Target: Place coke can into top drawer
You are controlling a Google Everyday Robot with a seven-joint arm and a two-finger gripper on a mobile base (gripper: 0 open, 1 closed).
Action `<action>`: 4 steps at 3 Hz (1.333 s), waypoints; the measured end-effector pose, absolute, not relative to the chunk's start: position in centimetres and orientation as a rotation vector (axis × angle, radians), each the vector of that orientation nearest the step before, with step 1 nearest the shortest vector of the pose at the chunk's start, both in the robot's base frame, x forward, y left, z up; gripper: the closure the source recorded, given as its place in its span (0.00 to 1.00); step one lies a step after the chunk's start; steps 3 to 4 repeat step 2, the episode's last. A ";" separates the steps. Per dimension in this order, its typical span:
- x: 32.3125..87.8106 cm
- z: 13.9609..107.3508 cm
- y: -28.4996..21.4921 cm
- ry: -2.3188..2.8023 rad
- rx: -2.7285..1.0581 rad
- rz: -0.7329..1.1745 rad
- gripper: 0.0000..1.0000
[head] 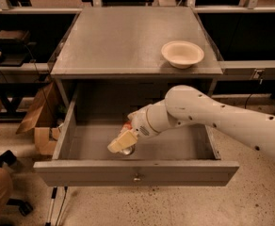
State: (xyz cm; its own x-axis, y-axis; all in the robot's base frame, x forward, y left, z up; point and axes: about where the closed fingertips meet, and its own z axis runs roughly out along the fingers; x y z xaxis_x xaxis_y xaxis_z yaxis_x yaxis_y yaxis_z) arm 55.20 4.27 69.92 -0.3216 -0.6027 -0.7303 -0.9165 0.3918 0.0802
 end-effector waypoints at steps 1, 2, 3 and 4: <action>56.0 69.5 5.4 2.031 -1.301 0.701 0.00; 56.0 69.5 5.4 2.031 -1.301 0.701 0.00; 56.0 69.5 5.4 2.031 -1.301 0.701 0.00; 56.0 69.5 5.4 2.031 -1.301 0.701 0.00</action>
Offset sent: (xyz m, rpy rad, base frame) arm 0.0127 0.0126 -0.0043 0.0328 0.0218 0.0180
